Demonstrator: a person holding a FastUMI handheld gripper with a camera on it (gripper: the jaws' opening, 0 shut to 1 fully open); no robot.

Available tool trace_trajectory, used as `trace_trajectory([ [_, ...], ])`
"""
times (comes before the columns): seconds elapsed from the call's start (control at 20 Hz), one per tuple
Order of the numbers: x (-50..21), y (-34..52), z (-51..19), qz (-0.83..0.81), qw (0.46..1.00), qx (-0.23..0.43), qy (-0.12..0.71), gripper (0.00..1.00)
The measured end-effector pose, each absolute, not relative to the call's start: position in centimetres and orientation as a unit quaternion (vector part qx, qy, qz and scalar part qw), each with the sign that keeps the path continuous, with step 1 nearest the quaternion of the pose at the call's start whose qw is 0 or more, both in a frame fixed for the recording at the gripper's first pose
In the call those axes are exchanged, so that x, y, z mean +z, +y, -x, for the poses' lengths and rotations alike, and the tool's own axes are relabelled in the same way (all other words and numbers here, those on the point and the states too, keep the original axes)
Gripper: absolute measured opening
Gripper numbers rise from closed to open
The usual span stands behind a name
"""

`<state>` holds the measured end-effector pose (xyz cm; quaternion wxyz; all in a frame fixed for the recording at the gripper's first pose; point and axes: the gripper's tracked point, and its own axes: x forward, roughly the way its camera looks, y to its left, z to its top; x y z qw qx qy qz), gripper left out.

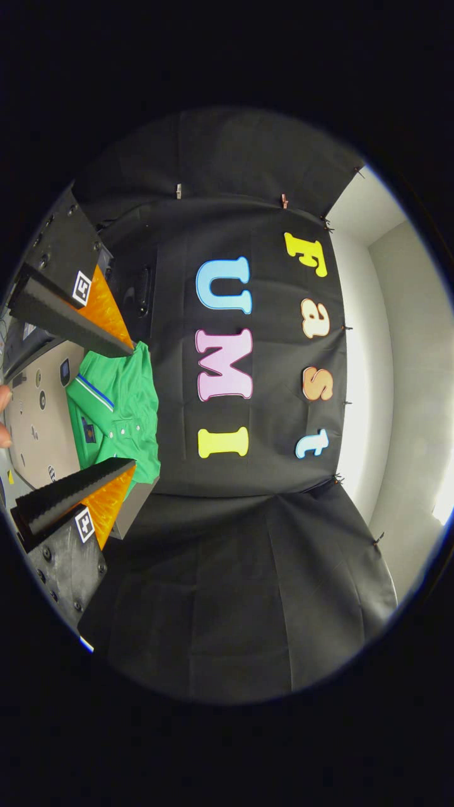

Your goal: Put the clothes into the washing machine and then close the washing machine lid.

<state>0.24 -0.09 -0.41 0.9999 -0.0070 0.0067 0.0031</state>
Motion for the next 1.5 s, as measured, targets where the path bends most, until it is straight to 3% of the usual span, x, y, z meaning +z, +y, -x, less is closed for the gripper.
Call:
trace_trajectory([
  [0.65, -0.2, -0.8, -4.6, -0.007, 0.999, 0.001, 0.04, 1.0],
  [1.5, -9.0, -4.5, -21.8, 0.03, 0.96, 0.002, 0.279, 0.99],
])
